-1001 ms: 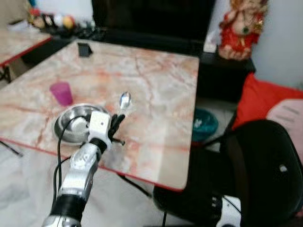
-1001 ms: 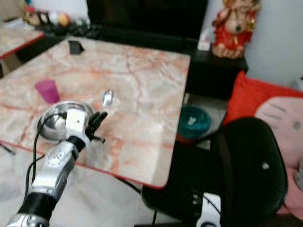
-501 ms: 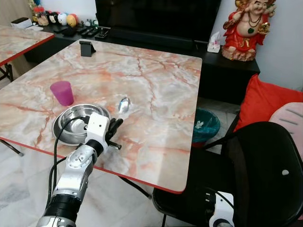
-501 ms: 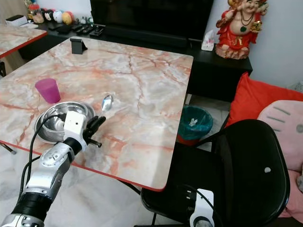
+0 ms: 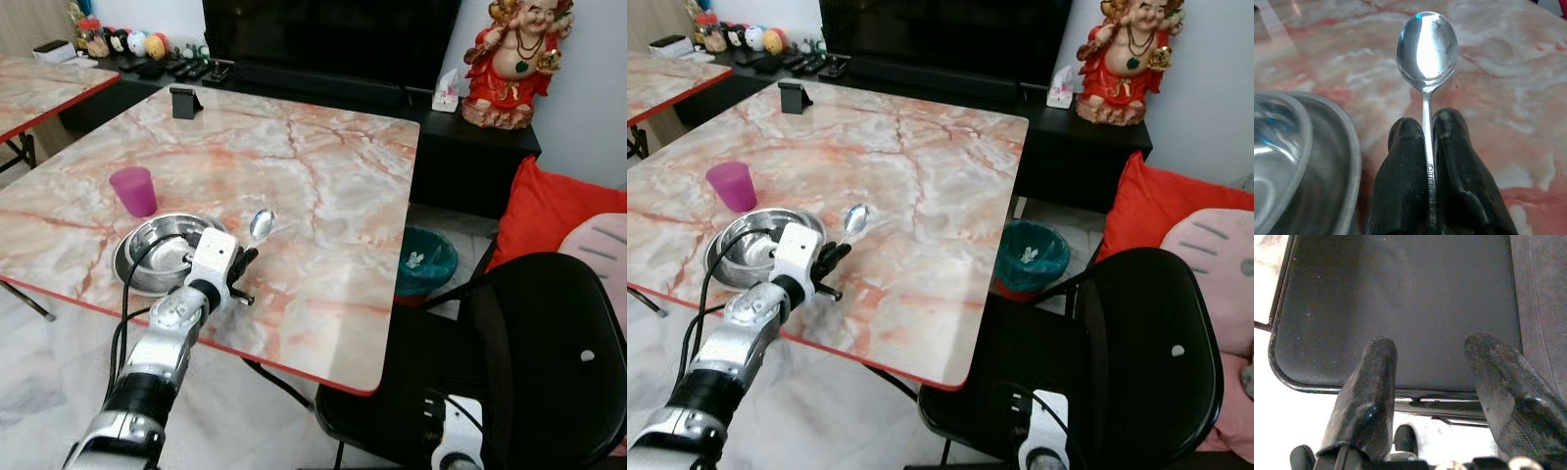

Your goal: Setting the table

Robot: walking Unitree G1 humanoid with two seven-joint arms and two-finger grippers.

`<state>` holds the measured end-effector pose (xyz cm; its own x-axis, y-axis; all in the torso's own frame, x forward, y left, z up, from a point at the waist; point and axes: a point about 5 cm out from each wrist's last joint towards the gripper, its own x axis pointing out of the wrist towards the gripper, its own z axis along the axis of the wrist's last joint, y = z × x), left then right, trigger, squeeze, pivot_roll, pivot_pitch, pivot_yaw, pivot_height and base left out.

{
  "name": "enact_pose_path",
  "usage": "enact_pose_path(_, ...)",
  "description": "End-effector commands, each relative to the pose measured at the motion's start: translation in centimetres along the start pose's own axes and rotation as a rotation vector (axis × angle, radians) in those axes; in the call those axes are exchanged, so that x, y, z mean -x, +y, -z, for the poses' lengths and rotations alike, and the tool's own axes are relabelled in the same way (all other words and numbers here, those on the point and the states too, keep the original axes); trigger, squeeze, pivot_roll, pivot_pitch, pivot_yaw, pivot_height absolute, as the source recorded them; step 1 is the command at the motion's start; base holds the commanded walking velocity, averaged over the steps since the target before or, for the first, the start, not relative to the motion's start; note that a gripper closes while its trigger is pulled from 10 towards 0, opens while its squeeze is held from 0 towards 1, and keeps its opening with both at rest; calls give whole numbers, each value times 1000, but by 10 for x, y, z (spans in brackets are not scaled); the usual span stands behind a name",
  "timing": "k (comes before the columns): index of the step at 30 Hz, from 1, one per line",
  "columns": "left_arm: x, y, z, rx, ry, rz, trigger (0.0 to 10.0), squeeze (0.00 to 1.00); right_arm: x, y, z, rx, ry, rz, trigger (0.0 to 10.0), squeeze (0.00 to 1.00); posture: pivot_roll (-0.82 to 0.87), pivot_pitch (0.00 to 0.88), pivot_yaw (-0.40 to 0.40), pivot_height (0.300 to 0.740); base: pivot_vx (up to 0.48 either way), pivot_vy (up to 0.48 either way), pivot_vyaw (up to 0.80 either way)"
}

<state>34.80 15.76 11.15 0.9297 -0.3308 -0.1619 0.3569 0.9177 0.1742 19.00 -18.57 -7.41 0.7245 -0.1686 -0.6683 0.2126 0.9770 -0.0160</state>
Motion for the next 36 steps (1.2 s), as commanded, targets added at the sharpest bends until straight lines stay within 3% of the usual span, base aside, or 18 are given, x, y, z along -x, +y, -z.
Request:
enact_pose_path(1, -3, -3, -1, -20, 5, 6, 10000, 0, 0, -1, -3, -5, -20, 9, 10000, 0, 32, 0, -39, 740, 0, 0, 0)
enact_pose_path(11, -9, -1, 1, 53, 29, -45, 10000, 0, 0, -2, -1, 0, 0, 8, 10000, 0, 34, 0, -42, 740, 0, 0, 0)
enact_pose_path(36, -13, -2, 13, 42, 96, -57, 10000, 0, 0, -4, -1, 1, -5, 10, 10000, 0, 28, 0, -39, 740, 0, 0, 0)
